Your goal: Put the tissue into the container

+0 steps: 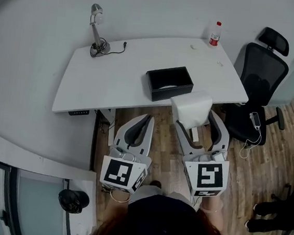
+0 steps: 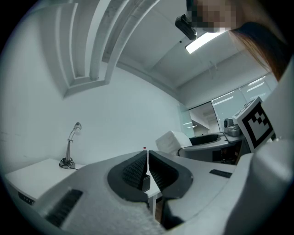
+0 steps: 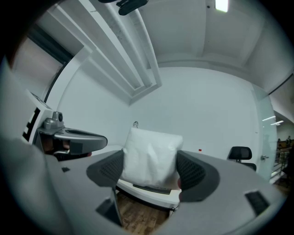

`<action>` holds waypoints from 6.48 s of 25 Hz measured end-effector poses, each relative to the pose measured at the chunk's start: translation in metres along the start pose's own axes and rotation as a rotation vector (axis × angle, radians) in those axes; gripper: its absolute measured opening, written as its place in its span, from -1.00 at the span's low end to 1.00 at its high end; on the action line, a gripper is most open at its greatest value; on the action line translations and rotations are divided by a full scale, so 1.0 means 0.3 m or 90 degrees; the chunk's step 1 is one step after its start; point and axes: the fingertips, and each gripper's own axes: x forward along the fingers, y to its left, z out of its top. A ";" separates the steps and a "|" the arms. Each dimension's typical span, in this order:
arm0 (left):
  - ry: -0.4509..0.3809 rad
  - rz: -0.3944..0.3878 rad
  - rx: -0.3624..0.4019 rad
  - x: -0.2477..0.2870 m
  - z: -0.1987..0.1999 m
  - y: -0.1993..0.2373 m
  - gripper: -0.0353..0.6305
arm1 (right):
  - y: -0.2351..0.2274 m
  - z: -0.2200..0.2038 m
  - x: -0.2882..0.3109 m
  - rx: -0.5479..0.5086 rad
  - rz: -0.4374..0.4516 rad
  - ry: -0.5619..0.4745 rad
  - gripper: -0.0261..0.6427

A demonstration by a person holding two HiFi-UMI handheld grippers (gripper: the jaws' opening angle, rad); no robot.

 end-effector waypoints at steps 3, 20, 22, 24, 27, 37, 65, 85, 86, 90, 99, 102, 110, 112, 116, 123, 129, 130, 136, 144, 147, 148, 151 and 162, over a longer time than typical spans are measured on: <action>-0.003 -0.012 -0.003 0.014 -0.001 0.031 -0.80 | 0.010 0.007 0.026 -0.003 -0.011 0.002 0.20; 0.008 -0.043 -0.030 0.065 -0.043 0.116 -0.80 | 0.029 0.000 0.112 -0.016 -0.036 0.030 0.20; 0.009 -0.044 -0.028 0.077 -0.049 0.123 -0.80 | 0.026 -0.005 0.128 -0.016 -0.035 0.030 0.20; 0.010 -0.044 -0.028 0.092 -0.053 0.131 -0.80 | 0.022 -0.011 0.146 -0.016 -0.033 0.032 0.20; 0.012 -0.041 -0.027 0.117 -0.055 0.148 -0.80 | 0.017 -0.020 0.176 -0.018 -0.027 0.036 0.20; 0.022 -0.036 -0.022 0.221 -0.093 0.233 -0.80 | -0.001 -0.064 0.315 -0.009 -0.011 0.045 0.20; 0.023 -0.046 -0.033 0.545 -0.123 0.464 -0.80 | -0.101 -0.116 0.671 -0.002 -0.012 0.088 0.19; 0.046 -0.060 -0.030 0.662 -0.175 0.530 -0.80 | -0.129 -0.230 0.799 0.003 -0.006 0.149 0.18; 0.048 -0.059 -0.032 0.667 -0.180 0.534 -0.80 | -0.128 -0.236 0.804 0.003 -0.004 0.153 0.18; 0.058 -0.059 -0.036 0.684 -0.200 0.546 -0.80 | -0.125 -0.265 0.824 0.006 0.003 0.170 0.17; 0.078 -0.062 -0.046 0.716 -0.254 0.570 -0.80 | -0.107 -0.344 0.869 0.013 0.022 0.216 0.17; 0.083 -0.062 -0.050 0.728 -0.270 0.577 -0.80 | -0.106 -0.373 0.881 0.016 0.028 0.233 0.16; 0.092 -0.058 -0.060 0.753 -0.296 0.592 -0.80 | -0.097 -0.446 0.904 0.014 0.049 0.283 0.16; 0.094 -0.058 -0.062 0.758 -0.303 0.595 -0.80 | -0.094 -0.462 0.909 0.015 0.053 0.294 0.16; 0.099 -0.055 -0.065 0.766 -0.315 0.605 -0.80 | -0.090 -0.491 0.918 0.015 0.059 0.318 0.16; 0.108 -0.053 -0.071 0.783 -0.340 0.613 -0.80 | -0.094 -0.547 0.922 0.021 0.061 0.365 0.16; 0.114 -0.056 -0.077 0.801 -0.359 0.607 -0.80 | -0.100 -0.584 0.925 0.023 0.068 0.401 0.16; 0.114 -0.057 -0.078 0.804 -0.362 0.607 -0.80 | -0.101 -0.589 0.927 0.022 0.070 0.408 0.16; 0.122 -0.059 -0.085 0.819 -0.377 0.602 -0.80 | -0.110 -0.609 0.939 0.006 0.085 0.446 0.16; 0.136 -0.056 -0.092 0.829 -0.410 0.618 -0.80 | -0.104 -0.651 0.948 0.008 0.105 0.491 0.16; 0.140 -0.058 -0.095 0.833 -0.420 0.618 -0.80 | -0.098 -0.664 0.950 0.014 0.118 0.509 0.16; 0.141 -0.058 -0.095 0.835 -0.424 0.620 -0.80 | -0.097 -0.667 0.951 0.013 0.122 0.514 0.16; 0.144 -0.059 -0.099 0.840 -0.434 0.624 -0.80 | -0.094 -0.680 0.954 0.012 0.133 0.534 0.16; 0.151 -0.062 -0.110 0.865 -0.458 0.631 -0.80 | -0.075 -0.723 0.955 0.012 0.174 0.599 0.16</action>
